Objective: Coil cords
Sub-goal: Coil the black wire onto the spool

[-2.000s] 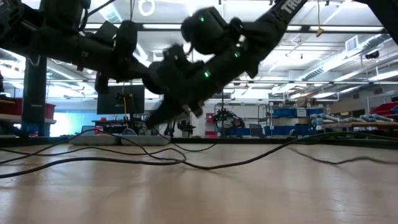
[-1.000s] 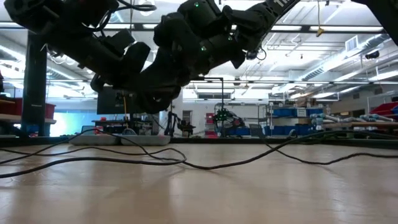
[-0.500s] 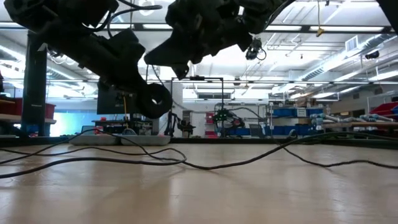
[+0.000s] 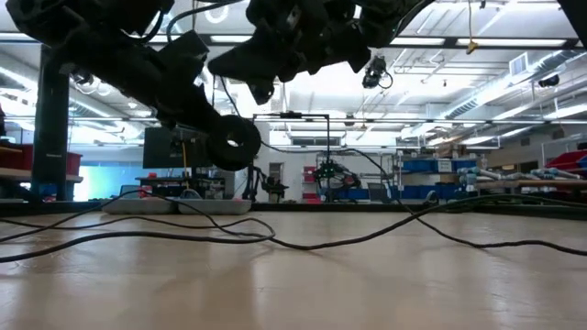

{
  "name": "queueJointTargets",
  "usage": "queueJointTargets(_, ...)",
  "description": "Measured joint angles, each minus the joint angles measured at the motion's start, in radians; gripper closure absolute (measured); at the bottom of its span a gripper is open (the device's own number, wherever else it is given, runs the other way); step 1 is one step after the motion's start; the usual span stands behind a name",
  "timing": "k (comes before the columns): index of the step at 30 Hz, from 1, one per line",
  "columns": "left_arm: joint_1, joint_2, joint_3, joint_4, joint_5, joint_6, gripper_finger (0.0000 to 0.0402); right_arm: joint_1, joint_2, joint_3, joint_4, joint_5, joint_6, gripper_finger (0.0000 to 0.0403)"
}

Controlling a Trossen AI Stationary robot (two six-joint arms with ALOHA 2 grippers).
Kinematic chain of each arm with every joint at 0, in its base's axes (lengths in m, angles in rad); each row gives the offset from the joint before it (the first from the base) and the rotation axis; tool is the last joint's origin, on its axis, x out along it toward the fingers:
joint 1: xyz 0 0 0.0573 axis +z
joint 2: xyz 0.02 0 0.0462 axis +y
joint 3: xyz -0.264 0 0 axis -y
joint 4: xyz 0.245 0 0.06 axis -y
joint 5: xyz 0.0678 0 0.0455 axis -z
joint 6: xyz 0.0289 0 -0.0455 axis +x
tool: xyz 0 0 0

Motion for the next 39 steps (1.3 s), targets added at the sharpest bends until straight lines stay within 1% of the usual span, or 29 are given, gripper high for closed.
queueJointTargets(7, 0.0, 0.0, -0.001, 0.045, 0.061, 0.089, 0.0401, 0.0, 0.0, 0.0, 0.025, -0.008, -0.011, 0.0403)
queueJointTargets(12, -0.002, 0.001, -0.001, 0.038, 0.087, 0.099, 0.0401, -0.011, 0.0, 0.0, 0.029, 0.006, -0.017, 0.0403)
queueJointTargets(16, -0.002, 0.003, -0.004, 0.023, 0.111, 0.101, 0.0402, -0.025, -0.003, 0.001, 0.028, 0.053, -0.018, 0.0403)
queueJointTargets(21, -0.003, 0.003, -0.004, 0.018, 0.111, 0.1, 0.0402, -0.043, -0.005, 0.002, 0.003, 0.059, -0.009, 0.0403)
queueJointTargets(24, -0.003, 0.003, -0.004, 0.01, 0.108, 0.096, 0.0402, -0.049, -0.026, 0.002, -0.088, 0.073, -0.01, 0.0403)
queueJointTargets(28, -0.003, 0.003, -0.004, -0.009, 0.099, 0.065, 0.0402, -0.061, -0.074, 0.002, -0.286, 0.124, -0.009, 0.0402)
queueJointTargets(32, -0.003, 0.003, -0.004, -0.004, 0.095, 0.018, 0.0402, -0.08, -0.106, 0.003, -0.478, 0.151, -0.004, 0.0387)
queueJointTargets(33, -0.003, 0.003, -0.004, 0.001, 0.095, 0.009, 0.0402, -0.081, -0.105, 0.003, -0.512, 0.174, -0.003, 0.0381)
queueJointTargets(35, -0.003, 0.003, -0.004, 0.017, 0.095, -0.013, 0.0402, -0.08, -0.092, 0.003, -0.574, 0.251, 0.007, 0.0368)
queueJointTargets(37, -0.003, 0.003, -0.004, 0.032, 0.104, -0.022, 0.0402, -0.071, -0.065, -0.003, -0.603, 0.33, 0.018, 0.0353)
queueJointTargets(39, -0.003, 0.003, -0.003, 0.043, 0.115, -0.04, 0.0402, -0.062, -0.037, -0.023, -0.606, 0.364, 0.029, 0.0336)
